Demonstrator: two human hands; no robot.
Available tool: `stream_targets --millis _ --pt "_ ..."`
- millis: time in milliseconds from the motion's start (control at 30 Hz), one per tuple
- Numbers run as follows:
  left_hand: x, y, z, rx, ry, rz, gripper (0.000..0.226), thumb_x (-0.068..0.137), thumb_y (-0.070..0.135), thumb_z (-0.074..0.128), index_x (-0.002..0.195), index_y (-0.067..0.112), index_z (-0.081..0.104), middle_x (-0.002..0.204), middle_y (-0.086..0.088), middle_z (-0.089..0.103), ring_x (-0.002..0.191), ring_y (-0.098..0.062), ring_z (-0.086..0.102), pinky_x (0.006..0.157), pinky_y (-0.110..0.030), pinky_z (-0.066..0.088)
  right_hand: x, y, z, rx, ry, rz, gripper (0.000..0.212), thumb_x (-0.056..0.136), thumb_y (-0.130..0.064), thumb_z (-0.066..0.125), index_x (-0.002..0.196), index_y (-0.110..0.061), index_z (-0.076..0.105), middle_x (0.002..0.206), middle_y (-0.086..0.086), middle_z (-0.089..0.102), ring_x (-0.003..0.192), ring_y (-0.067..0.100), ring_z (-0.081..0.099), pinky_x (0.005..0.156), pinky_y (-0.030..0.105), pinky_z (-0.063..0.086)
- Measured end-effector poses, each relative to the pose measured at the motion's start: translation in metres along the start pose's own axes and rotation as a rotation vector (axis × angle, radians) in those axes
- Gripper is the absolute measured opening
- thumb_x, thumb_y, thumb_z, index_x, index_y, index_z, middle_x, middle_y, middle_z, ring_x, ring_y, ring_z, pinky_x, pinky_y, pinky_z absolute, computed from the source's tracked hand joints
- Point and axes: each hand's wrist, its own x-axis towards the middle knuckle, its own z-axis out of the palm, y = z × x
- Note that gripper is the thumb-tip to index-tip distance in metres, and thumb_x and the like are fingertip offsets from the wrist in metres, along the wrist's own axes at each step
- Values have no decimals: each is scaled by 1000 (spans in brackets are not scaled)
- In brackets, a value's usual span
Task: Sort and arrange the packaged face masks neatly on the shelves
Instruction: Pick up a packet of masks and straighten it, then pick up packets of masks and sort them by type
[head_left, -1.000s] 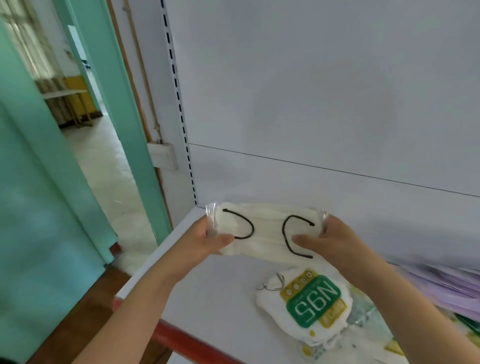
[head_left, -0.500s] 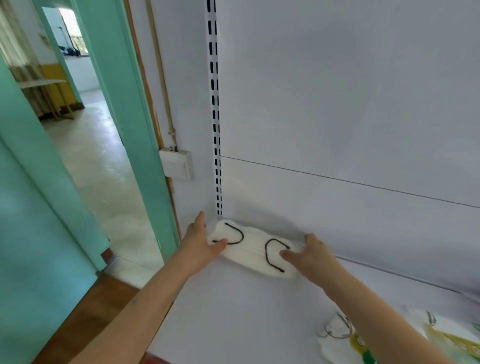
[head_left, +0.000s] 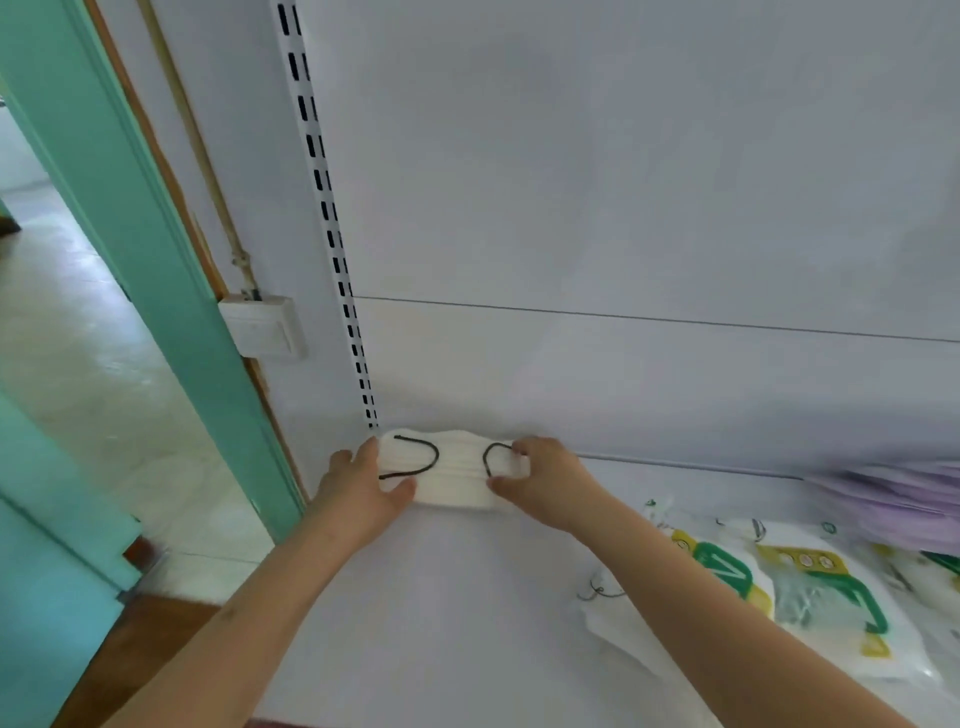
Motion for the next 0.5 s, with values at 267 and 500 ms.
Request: stream_targets --millis 267,500 --pt "-69 136 32 -254 76 645 43 95 21 65 137 24 55 132 6 54 120 -9 51 100 -24 37 -76 91 -111 72 576 -94 49 96 -28 61 142 -19 49 141 2 52 125 15 53 95 22 39" --pt "-126 252 124 -222 -230 982 35 98 28 61 131 36 52 123 20 47 111 6 46 87 -2 35 -167 258 -177 -338 609 186 84 85 -50 69 155 -32 27 162 -2 24 151 24 15 122 48 20"
